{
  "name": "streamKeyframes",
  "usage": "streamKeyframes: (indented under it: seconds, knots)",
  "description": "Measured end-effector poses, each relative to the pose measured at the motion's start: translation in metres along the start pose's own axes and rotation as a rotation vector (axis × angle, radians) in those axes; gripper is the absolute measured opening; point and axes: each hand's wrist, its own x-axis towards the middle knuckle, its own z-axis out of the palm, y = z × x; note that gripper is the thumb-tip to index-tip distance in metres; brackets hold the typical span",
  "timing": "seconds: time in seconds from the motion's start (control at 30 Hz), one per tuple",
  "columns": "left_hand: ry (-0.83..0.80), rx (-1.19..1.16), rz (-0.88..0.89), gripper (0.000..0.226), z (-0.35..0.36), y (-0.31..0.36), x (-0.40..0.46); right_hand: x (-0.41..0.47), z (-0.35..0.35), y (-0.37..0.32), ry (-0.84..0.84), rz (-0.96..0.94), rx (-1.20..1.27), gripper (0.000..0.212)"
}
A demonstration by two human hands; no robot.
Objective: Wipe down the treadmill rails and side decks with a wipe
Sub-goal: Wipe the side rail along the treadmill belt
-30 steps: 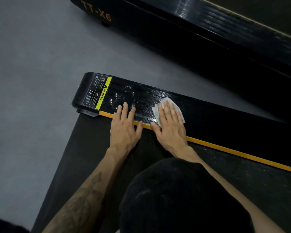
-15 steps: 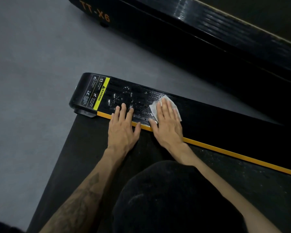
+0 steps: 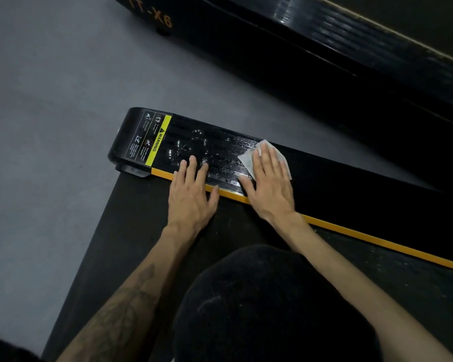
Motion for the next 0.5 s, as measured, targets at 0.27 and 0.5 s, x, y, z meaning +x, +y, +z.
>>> streamKeyframes:
  seconds: [0.27, 0.5]
  knots:
    - [-0.031, 0.050, 0.011, 0.065, 0.000, -0.002, 0.002, -0.030, -0.003, 0.037, -0.017, -0.253, -0.064, 0.079]
    - [-0.027, 0.059, 0.012, 0.065, 0.000, -0.002, 0.001, 0.019, -0.010, 0.009, -0.002, 0.001, -0.005, 0.084]
